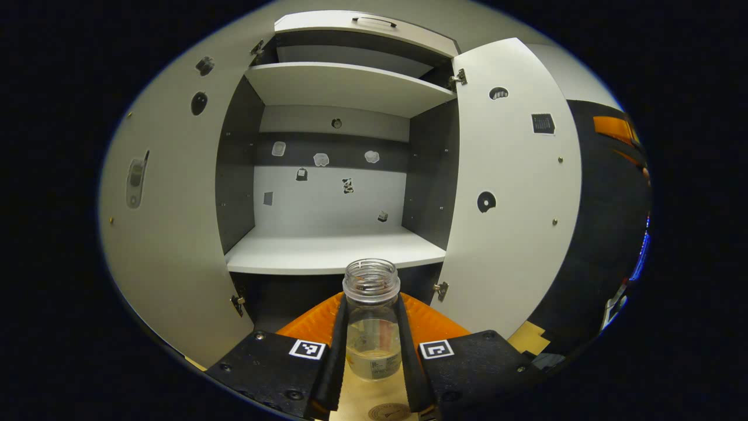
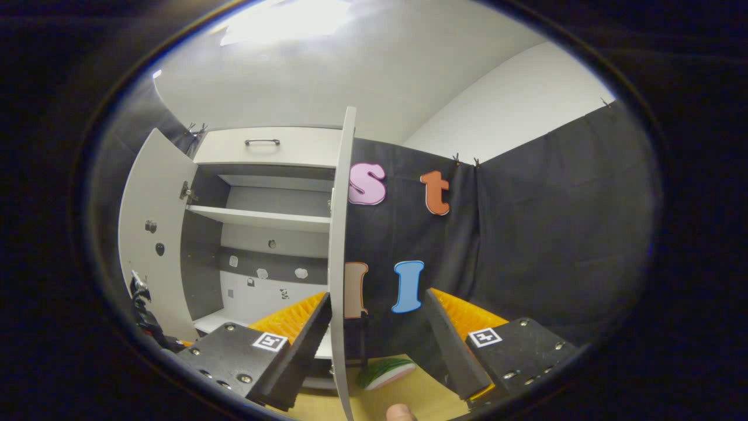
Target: Grasp the bottle in the cabinet with the left hand and place it on the coaster, then close the right door with the right hand and the left door with the left hand.
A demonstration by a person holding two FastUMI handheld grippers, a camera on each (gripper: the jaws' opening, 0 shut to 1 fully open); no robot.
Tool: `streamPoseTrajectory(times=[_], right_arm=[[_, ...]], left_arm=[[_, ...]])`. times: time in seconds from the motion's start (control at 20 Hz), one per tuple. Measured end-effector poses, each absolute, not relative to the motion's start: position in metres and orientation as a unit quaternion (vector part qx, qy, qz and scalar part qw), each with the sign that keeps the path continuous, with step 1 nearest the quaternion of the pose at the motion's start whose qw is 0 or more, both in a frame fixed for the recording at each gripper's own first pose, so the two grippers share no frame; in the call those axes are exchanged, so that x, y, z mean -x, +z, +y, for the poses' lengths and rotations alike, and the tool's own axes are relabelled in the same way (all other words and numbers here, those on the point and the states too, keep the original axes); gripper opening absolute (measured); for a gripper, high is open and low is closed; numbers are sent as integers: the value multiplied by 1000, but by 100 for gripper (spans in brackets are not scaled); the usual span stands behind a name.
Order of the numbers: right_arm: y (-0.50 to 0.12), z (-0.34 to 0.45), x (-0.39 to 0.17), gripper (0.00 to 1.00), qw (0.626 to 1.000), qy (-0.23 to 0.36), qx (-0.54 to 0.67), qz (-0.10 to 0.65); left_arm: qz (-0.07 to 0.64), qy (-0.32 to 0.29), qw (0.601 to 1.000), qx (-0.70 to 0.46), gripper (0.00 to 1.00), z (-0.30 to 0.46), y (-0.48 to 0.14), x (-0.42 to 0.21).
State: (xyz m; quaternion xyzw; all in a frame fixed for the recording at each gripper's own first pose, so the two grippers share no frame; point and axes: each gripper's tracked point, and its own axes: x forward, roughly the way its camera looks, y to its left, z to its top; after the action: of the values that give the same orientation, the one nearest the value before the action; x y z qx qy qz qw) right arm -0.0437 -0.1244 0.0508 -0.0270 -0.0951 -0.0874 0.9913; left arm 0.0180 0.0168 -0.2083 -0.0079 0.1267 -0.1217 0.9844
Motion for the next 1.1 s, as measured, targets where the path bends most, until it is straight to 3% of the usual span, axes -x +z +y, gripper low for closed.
streamPoseTrajectory(times=[0.2,0.8,1.1], right_arm=[[51,-129,39,96,991,-81,29,-98],[50,-143,31,96,990,-77,60,-97],[50,-162,31,96,989,-92,64,-95]], left_arm=[[127,-135,983,16,44,16,-249,7],[252,-120,959,41,45,6,-394,45],[280,-124,951,30,48,-3,-434,52]])
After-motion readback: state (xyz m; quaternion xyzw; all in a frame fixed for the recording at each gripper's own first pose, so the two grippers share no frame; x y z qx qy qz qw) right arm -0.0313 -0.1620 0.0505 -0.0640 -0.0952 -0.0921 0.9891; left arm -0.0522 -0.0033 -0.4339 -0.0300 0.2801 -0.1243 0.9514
